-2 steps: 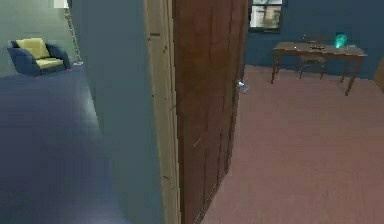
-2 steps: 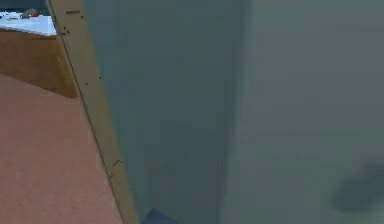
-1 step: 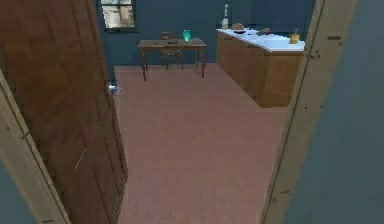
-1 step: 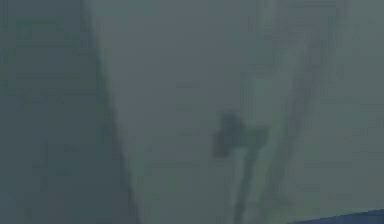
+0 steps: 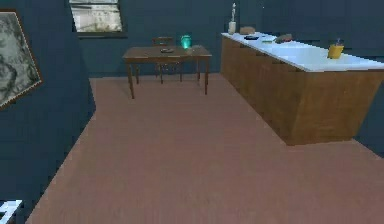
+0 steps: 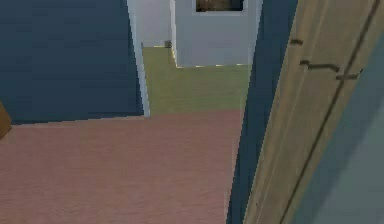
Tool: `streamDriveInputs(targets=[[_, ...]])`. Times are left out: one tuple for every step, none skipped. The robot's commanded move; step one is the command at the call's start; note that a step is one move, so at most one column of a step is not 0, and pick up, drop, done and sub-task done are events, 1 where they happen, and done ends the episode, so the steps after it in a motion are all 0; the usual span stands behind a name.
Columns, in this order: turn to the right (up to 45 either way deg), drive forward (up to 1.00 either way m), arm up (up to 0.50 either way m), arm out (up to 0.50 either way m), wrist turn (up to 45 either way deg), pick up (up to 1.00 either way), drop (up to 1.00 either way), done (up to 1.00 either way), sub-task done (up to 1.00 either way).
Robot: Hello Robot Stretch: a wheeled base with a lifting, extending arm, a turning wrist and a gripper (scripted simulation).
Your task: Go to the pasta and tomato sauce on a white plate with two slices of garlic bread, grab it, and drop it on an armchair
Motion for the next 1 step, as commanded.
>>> streamDriveInputs(targets=[[0.0, 0.05, 0.0, 0.0, 0.0, 0.0, 0.0, 0.0, 0.0]])
